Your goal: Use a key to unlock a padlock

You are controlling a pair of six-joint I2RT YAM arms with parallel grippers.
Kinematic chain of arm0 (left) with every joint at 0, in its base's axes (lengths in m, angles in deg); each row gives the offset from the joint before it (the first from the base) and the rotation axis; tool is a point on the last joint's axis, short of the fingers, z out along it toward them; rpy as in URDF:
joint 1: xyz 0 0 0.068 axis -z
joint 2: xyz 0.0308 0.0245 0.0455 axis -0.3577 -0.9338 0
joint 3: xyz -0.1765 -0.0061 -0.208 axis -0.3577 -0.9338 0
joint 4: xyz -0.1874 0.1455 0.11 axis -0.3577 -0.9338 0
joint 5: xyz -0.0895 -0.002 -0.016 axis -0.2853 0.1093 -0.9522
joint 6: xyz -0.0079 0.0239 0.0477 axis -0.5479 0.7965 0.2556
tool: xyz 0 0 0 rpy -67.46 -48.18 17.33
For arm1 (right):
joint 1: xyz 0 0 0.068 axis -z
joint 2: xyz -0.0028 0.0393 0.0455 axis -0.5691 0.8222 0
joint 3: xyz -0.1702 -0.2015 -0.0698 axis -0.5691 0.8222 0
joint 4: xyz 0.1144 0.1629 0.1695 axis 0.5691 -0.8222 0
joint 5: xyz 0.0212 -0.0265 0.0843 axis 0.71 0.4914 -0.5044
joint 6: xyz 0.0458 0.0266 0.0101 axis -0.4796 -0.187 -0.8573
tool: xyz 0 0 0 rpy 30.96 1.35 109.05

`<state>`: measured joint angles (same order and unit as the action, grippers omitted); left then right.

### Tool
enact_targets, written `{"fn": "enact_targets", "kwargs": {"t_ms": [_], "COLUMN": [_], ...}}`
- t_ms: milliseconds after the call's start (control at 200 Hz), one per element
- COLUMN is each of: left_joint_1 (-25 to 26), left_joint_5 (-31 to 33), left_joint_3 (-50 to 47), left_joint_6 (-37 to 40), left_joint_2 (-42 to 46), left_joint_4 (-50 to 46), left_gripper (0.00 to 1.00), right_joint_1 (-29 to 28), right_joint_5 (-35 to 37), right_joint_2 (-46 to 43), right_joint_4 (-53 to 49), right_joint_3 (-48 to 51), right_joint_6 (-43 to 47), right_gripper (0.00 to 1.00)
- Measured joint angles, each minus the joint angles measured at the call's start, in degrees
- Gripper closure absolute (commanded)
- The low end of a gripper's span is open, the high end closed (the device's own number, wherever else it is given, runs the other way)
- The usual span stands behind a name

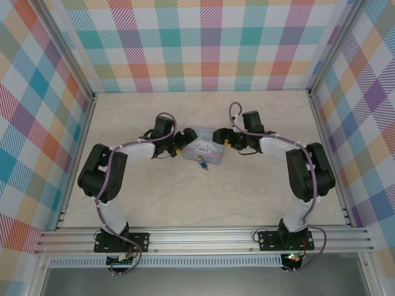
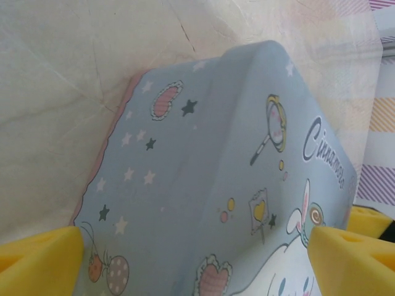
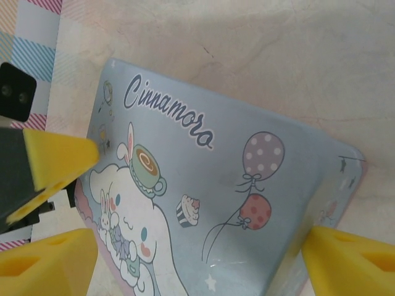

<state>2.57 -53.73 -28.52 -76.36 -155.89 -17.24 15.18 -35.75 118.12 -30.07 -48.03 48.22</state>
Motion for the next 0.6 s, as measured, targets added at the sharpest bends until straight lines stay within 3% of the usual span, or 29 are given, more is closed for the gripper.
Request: {"fn": "enact_targets", "kwargs": {"t_ms": [250, 345, 600], "left_joint_1": [1.4, 1.9, 1.9], "left_joint_5": [1.7, 2.6, 5.6], "left_joint_3": [-7.1, -10.8, -14.5], "left_joint_6": [-1.4, -2.7, -3.3], "left_joint_2": [8.0, 12.1, 18.6], "left_joint_4": [0.2, 0.5, -0.5], "left_gripper": [0.07, 0.07, 0.06], "right_joint_1": [-1.2, -1.7, 0.0], "right_joint_5": [-1.4, -0.9, 4.7], "right_joint_2": [4.5, 5.0, -3.3], "right_joint_4": [-0.9, -1.1, -3.0], "right_joint_3": [-6.0, -7.0, -3.3], "right_joint_6": [2.5, 4.2, 10.1], "right_gripper": [0.14, 0.07, 0.04]}}
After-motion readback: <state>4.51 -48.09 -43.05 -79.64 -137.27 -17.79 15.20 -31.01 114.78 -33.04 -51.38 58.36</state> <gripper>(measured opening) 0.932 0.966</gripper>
